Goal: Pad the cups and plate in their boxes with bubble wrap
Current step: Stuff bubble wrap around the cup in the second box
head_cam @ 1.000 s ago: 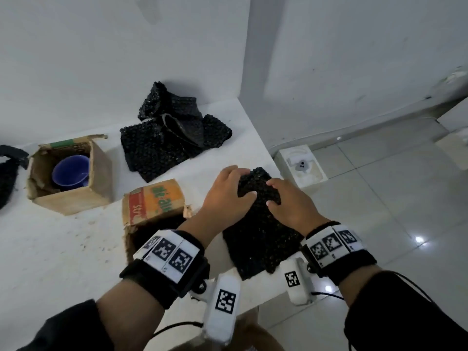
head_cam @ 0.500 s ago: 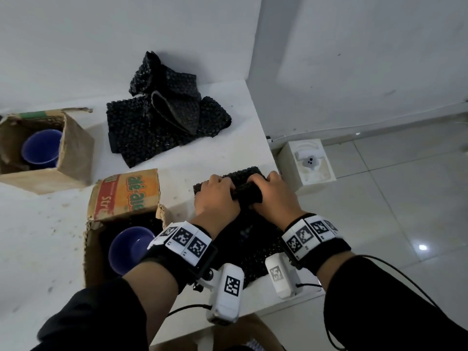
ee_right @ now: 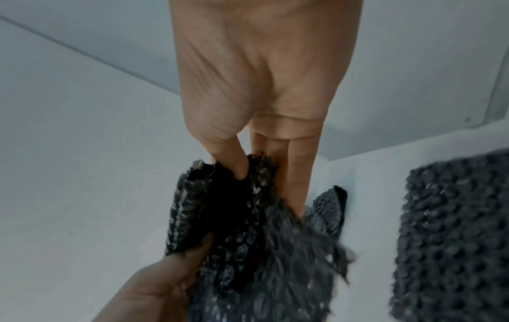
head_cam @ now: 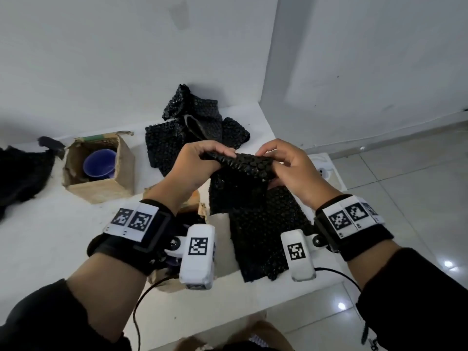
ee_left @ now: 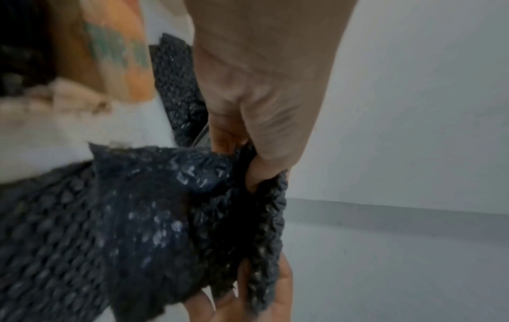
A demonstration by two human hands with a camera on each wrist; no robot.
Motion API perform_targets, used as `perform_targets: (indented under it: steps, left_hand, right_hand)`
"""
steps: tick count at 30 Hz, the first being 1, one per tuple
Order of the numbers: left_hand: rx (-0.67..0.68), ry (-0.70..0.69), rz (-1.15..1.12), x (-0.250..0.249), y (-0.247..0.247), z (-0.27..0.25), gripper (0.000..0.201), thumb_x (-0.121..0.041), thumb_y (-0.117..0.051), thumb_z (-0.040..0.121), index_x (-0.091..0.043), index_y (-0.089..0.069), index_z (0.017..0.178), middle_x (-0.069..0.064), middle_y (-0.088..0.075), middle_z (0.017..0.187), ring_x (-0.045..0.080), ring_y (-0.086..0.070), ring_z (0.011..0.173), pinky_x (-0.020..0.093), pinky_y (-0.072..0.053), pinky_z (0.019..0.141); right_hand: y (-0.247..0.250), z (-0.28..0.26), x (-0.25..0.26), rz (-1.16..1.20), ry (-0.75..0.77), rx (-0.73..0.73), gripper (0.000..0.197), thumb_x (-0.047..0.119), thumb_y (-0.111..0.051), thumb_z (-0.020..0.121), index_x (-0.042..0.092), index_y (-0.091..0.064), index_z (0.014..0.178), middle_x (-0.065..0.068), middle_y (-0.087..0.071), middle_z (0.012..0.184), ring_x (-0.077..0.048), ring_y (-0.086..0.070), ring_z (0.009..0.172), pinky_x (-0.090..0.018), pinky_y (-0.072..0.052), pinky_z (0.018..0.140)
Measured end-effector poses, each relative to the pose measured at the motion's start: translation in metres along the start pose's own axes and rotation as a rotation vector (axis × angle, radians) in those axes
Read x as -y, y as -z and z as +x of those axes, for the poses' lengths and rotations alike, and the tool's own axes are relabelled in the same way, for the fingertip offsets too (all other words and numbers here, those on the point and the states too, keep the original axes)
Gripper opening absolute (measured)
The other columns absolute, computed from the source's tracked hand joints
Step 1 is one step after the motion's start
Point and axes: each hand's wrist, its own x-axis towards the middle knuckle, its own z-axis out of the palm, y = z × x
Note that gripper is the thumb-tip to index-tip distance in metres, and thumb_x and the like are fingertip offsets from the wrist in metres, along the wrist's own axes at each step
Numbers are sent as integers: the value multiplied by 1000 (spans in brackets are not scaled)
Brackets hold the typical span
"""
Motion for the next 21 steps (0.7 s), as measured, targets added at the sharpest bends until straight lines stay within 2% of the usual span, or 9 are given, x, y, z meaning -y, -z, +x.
perform_targets:
  steps: [3, 5, 7, 9, 10, 12, 15, 18, 21]
  left_hand:
    - [-32, -50, 50, 1, 32, -21, 62, 26, -50, 73, -30, -72, 62, -4, -71, 97, 11, -66, 96, 21, -53, 80]
    - [-82, -66, 89, 4, 48, -38, 62, 26, -49, 70, -31, -72, 64, -7, -70, 94, 5, -65, 92, 18, -51, 81]
    - [-102, -74, 118, 8, 58, -57, 57, 27, -47, 67, -25, -70, 69, -9, -69, 89, -3, -64, 85, 14, -50, 80]
    - [-113, -75, 162, 16, 66, -73, 51, 25, -48, 68, -20, -69, 78, -8, -67, 87, -6, -62, 80, 9, -48, 74]
    - [-126, -73, 193, 23, 69, -80, 48, 23, -51, 70, -18, -69, 86, -6, -67, 90, -3, -62, 81, 7, -46, 71]
    - [-191, -49, 245, 41, 76, -93, 49, 15, -58, 75, -21, -62, 109, -3, -62, 109, 5, -57, 97, 8, -43, 76]
    - [-351, 41, 130, 63, 79, -114, 54, -2, -61, 84, -28, -44, 129, -7, -44, 133, 5, -41, 118, 23, -35, 95]
    - [-417, 175, -133, 78, 77, -132, 50, -19, -51, 91, -27, -35, 138, -4, -32, 142, 11, -33, 129, 27, -31, 99]
    - [-302, 269, -304, 91, 76, -143, 54, -42, -38, 95, -27, -28, 145, -9, -31, 149, 11, -32, 136, 31, -28, 108]
  right_hand:
    - [-32, -4, 19, 147, -117, 102, 40, -1, -33, 87, 22, -66, 89, -5, -65, 95, -17, -60, 78, -33, -53, 61]
    - [-56, -5, 25, 93, -118, 151, 21, 19, -46, 86, 27, -65, 86, -2, -64, 96, -15, -59, 82, -32, -51, 69]
    - [-78, -7, 26, -105, -39, 162, 10, 27, -61, 84, 33, -61, 92, 0, -63, 97, -10, -59, 84, -23, -47, 76]
    - [-98, -9, 23, -266, 10, 168, 28, 19, -67, 84, 33, -54, 104, 2, -58, 94, -11, -58, 82, -10, -44, 70]
    - [-108, -10, 21, -322, 26, 149, 34, 16, -68, 83, 32, -53, 109, 3, -55, 93, -13, -58, 83, -6, -42, 67]
    - [-124, -11, 15, -403, 55, 75, 36, 13, -68, 82, 28, -55, 112, 6, -53, 92, -15, -56, 87, -8, -40, 69]
    - [-143, -12, 3, -471, 113, -34, 25, 7, -68, 80, 21, -64, 99, 7, -56, 98, -7, -51, 92, -19, -42, 83]
    - [-164, -19, -8, -541, 201, -96, 21, 2, -67, 76, 17, -63, 90, 4, -51, 92, -10, -52, 77, -20, -43, 70]
    - [-192, -32, -19, -622, 262, -85, 19, 0, -66, 72, 13, -59, 86, 4, -47, 89, -14, -50, 70, -27, -43, 61]
